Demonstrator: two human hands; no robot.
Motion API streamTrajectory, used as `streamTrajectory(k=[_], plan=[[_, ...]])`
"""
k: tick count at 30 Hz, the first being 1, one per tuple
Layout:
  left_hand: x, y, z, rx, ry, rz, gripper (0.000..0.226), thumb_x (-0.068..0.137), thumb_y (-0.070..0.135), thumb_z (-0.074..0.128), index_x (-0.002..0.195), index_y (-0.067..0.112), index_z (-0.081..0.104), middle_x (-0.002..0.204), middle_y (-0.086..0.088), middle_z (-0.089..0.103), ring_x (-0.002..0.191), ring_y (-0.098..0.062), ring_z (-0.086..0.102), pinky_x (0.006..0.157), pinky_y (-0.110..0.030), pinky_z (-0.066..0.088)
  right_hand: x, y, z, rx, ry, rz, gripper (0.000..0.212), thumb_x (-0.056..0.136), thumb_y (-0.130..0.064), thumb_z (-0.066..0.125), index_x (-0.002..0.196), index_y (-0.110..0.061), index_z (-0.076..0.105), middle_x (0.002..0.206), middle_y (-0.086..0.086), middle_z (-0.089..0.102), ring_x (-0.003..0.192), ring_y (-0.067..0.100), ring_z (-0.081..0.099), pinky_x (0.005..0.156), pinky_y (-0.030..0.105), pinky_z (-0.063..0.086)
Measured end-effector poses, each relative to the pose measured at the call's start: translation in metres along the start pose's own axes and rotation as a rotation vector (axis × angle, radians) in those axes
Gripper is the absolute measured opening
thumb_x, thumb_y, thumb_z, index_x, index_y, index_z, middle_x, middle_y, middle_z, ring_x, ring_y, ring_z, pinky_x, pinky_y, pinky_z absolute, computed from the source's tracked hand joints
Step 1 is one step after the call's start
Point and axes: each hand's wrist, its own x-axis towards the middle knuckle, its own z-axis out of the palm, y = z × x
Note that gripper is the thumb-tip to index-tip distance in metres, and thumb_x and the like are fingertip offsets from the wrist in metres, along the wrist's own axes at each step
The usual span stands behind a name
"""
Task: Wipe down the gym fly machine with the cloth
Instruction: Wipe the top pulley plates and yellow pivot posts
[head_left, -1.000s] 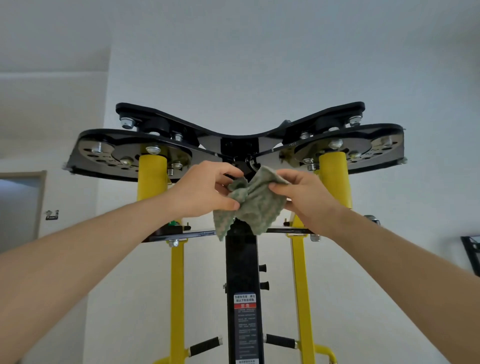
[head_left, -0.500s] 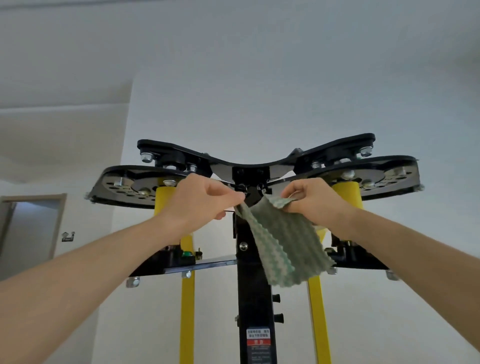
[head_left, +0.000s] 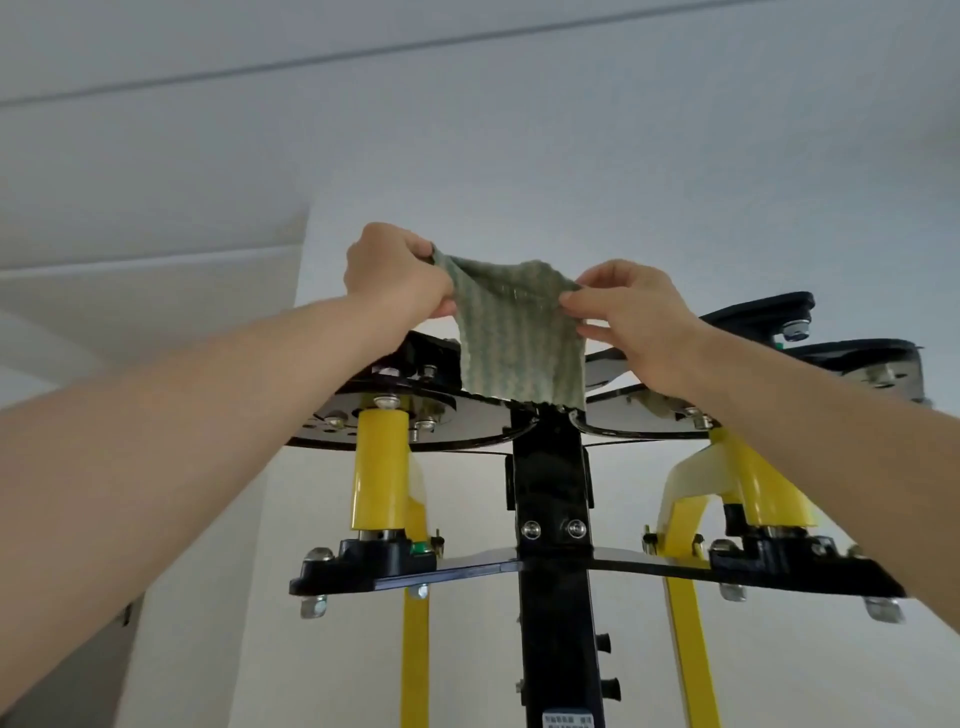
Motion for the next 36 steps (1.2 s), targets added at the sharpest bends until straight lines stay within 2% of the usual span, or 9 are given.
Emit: streamTrajectory(k=[4, 8, 12, 17, 20, 23, 29, 33, 36], plan=[[0.034, 0.001, -0.017, 0.231, 0.058, 0.078, 0.018, 0.075, 0.000, 0.072, 0.071, 0.016, 0.066, 0.094, -0.007, 0.071, 0.079, -0.025, 0.069, 0.083, -0.038, 0.062, 0.028, -0.005, 0.024, -0.152, -0.059, -0.117, 0.014, 0.083, -0.009, 0.078, 0.087, -0.020, 0.070, 0.098, 0.003, 0.070, 0.097, 0.017, 0.065, 0.090, 0.035, 0.055], [0.054, -0.011, -0.042, 0.484, 0.035, 0.055, 0.017, 0.072, 0.016, 0.075, 0.085, 0.005, 0.075, 0.078, -0.004, 0.059, 0.072, -0.022, 0.051, 0.065, -0.030, 0.045, 0.049, 0.000, 0.054, -0.174, -0.192, -0.133, 0.017, 0.086, -0.006, 0.075, 0.095, -0.020, 0.075, 0.099, -0.003, 0.072, 0.097, 0.012, 0.065, 0.081, 0.018, 0.052], [0.061, -0.030, -0.068, 0.731, -0.089, -0.020, 0.042, 0.077, 0.041, 0.081, 0.093, 0.004, 0.067, 0.094, -0.006, 0.064, 0.081, -0.026, 0.057, 0.074, -0.035, 0.050, 0.059, 0.012, 0.082, -0.197, -0.364, -0.107, 0.028, 0.087, 0.000, 0.072, 0.112, -0.013, 0.074, 0.115, 0.003, 0.072, 0.111, 0.017, 0.066, 0.089, 0.023, 0.053], [0.064, -0.038, -0.088, 0.938, -0.156, 0.040, 0.039, 0.075, 0.046, 0.080, 0.070, 0.011, 0.064, 0.072, 0.001, 0.063, 0.068, -0.018, 0.056, 0.061, -0.028, 0.041, 0.064, 0.025, 0.094, -0.259, -0.568, -0.050, 0.036, 0.085, 0.005, 0.072, 0.115, -0.015, 0.073, 0.112, 0.005, 0.075, 0.110, 0.020, 0.069, 0.100, 0.033, 0.055], [0.064, -0.033, -0.090, 0.766, -0.162, 0.254, 0.015, 0.075, 0.031, 0.084, 0.084, 0.026, 0.073, 0.089, 0.011, 0.071, 0.086, -0.009, 0.065, 0.069, -0.026, 0.047, 0.070, 0.024, 0.094, -0.264, -0.566, -0.066, 0.037, 0.085, 0.005, 0.072, 0.114, -0.017, 0.073, 0.113, 0.004, 0.075, 0.111, 0.019, 0.068, 0.105, 0.042, 0.051], [0.058, -0.027, -0.083, 0.646, -0.475, 0.248, 0.021, 0.087, 0.028, 0.078, 0.106, 0.032, 0.073, 0.107, 0.011, 0.071, 0.099, -0.006, 0.067, 0.078, -0.021, 0.049, 0.072, 0.021, 0.095, -0.287, -0.579, -0.078, 0.036, 0.084, 0.002, 0.073, 0.111, -0.021, 0.075, 0.116, 0.002, 0.072, 0.115, 0.019, 0.066, 0.104, 0.044, 0.051], [0.055, -0.033, -0.063, 0.790, -0.678, 0.227, 0.032, 0.097, 0.022, 0.067, 0.128, 0.029, 0.067, 0.119, 0.007, 0.067, 0.101, -0.006, 0.062, 0.079, -0.020, 0.046, 0.075, 0.020, 0.093, -0.437, -0.689, -0.071, 0.040, 0.083, 0.005, 0.072, 0.116, -0.018, 0.073, 0.111, 0.003, 0.074, 0.103, 0.016, 0.069, 0.071, 0.017, 0.056], [0.057, -0.038, -0.049, 0.845, -0.679, 0.288, 0.029, 0.098, 0.026, 0.064, 0.126, 0.029, 0.068, 0.121, 0.005, 0.067, 0.076, 0.001, 0.061, 0.059, -0.011, 0.044, 0.083, 0.023, 0.084, -0.598, -0.698, -0.068, 0.044, 0.081, 0.002, 0.075, 0.119, -0.021, 0.072, 0.119, 0.002, 0.070, 0.108, 0.017, 0.066, 0.081, 0.023, 0.054], [0.057, -0.038, -0.031, 1.012, -0.688, 0.376, 0.032, 0.100, 0.028, 0.060, 0.131, 0.029, 0.064, 0.128, 0.002, 0.065, 0.102, -0.012, 0.060, 0.084, -0.021, 0.045, 0.089, 0.025, 0.075, -0.747, -0.728, -0.069, 0.051, 0.080, 0.002, 0.074, 0.121, -0.027, 0.070, 0.123, 0.000, 0.068, 0.112, 0.014, 0.063, 0.093, 0.028, 0.053]])
